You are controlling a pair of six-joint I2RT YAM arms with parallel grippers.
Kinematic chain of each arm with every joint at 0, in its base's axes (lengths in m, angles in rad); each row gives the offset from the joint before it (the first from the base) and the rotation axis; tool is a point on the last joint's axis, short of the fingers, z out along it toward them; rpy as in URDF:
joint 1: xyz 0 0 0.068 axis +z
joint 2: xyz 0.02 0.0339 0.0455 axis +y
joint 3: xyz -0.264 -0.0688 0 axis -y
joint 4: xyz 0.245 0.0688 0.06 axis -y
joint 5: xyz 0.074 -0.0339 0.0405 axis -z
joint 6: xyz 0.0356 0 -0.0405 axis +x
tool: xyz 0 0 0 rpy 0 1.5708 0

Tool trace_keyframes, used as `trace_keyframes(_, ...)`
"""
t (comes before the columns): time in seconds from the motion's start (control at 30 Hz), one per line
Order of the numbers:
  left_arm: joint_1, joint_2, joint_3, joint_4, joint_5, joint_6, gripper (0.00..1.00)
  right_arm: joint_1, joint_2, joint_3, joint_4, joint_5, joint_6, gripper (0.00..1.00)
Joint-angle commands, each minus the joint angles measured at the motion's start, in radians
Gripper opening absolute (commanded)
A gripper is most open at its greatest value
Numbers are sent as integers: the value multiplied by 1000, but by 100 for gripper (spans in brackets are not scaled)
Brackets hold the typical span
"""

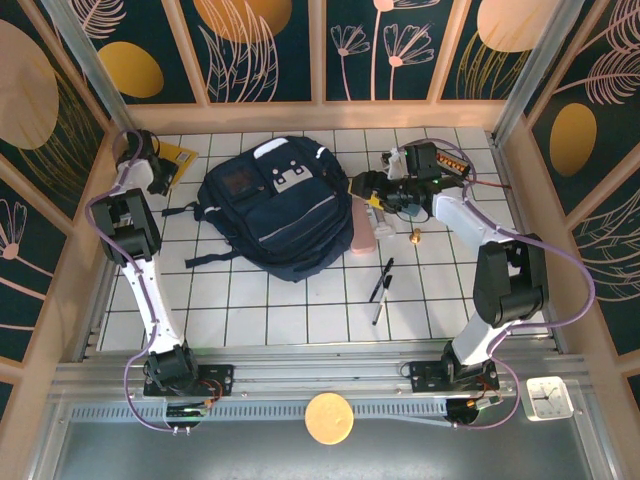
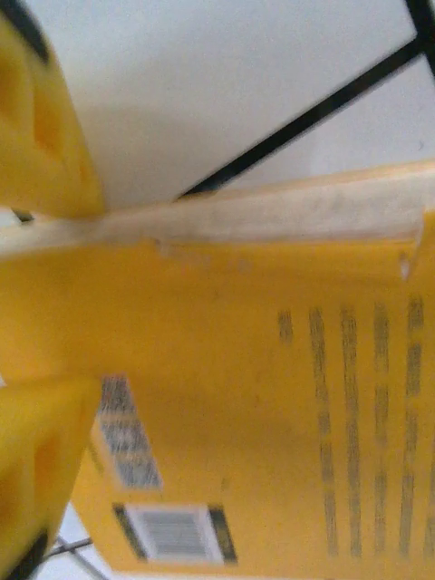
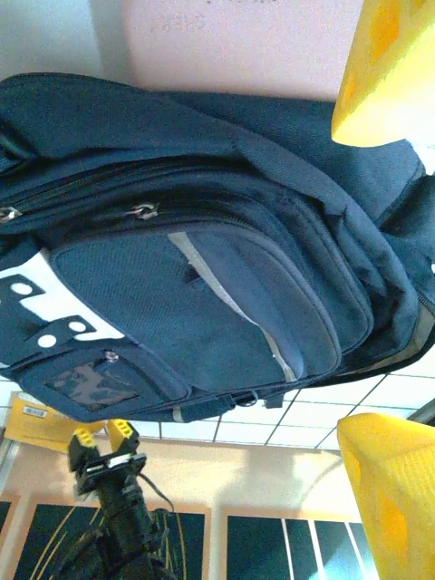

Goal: Pack the student bag

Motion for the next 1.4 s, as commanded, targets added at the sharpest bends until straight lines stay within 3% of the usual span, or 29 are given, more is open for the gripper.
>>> trace_keyframes(0.0,12,43,-8,23,53,9,29,-4,12,37,-13,18,4,77)
trace_keyframes(0.13,20,31,-65,44,76,13,1,-5,6,37,-7,44,14,77)
trace_keyframes(0.17,22,22,-86,56,82,14,0,-5,3,36,-1,46,17,77)
trace_keyframes(0.37,21,-122,-290,192,163,18,0,14,-2,23,38,50,42,76)
trace_keyframes(0.53,20,-364,-526,388,280,-51,0,78,0,37,79,59,45,75)
trace_keyframes(0.73,20,-633,-718,507,315,-114,0,162,-3,64,131,58,73,75)
trace_keyframes(0.93,21,-827,-732,428,323,-74,0,232,-3,116,113,72,84,75)
trace_keyframes(1.07,21,-936,-748,343,336,-30,0,266,50,188,99,7,91,77)
trace_keyframes(1.13,23,-991,-769,241,250,33,0,306,82,220,103,12,103,78)
trace_keyframes(1.17,33,-1008,-788,209,216,42,10,317,92,230,109,13,106,79)
trace_keyframes(1.2,59,-1017,-832,214,228,22,39,327,106,244,112,11,109,81)
trace_keyframes(1.23,90,-1017,-885,250,273,-16,57,336,118,254,114,10,109,82)
trace_keyframes(1.37,151,-937,-974,371,371,-105,65,352,139,243,145,-9,115,83)
